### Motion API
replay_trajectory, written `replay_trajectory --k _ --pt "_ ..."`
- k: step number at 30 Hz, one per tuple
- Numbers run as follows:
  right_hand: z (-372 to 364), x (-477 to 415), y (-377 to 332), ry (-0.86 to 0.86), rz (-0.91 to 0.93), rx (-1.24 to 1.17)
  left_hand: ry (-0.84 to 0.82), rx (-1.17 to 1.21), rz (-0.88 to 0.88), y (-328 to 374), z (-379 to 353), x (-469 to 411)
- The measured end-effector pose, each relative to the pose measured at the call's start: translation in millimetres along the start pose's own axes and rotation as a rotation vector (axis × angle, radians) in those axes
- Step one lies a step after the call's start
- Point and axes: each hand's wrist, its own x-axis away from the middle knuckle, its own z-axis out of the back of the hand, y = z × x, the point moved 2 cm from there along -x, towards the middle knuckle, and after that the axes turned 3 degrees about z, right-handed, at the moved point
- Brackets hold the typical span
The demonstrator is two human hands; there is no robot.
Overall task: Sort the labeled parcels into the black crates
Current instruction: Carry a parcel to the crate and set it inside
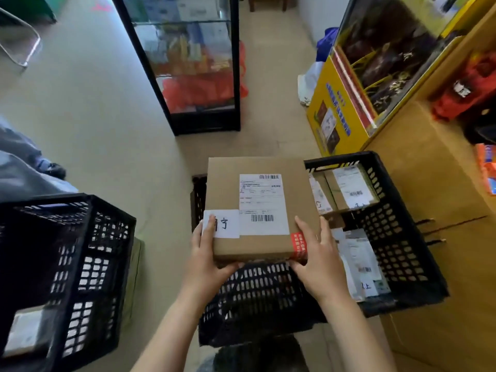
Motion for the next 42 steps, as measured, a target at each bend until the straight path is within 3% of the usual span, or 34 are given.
replay_trajectory --k 10,19,26,42 --pt "-91.5 -69.4 53.0 -0.140 0.006 0.080 -0.036 -0.053 0.250 -89.5 -89.9 -39.6" --pt "-169.4 -97.8 77.6 -0.235 0.017 0.161 -0.092 -0.165 0.337 -158.8 -130.8 -70.3" --pt "-228.3 -132.4 105.5 -0.191 -0.066 0.063 -0.162 -0.203 0.352 -203.6 -167.4 -109.2" --pt "-304.9 -180.4 143.5 -0.143 -0.089 -0.007 -0.028 -0.253 0.328 -256.2 -220.4 -154.0"
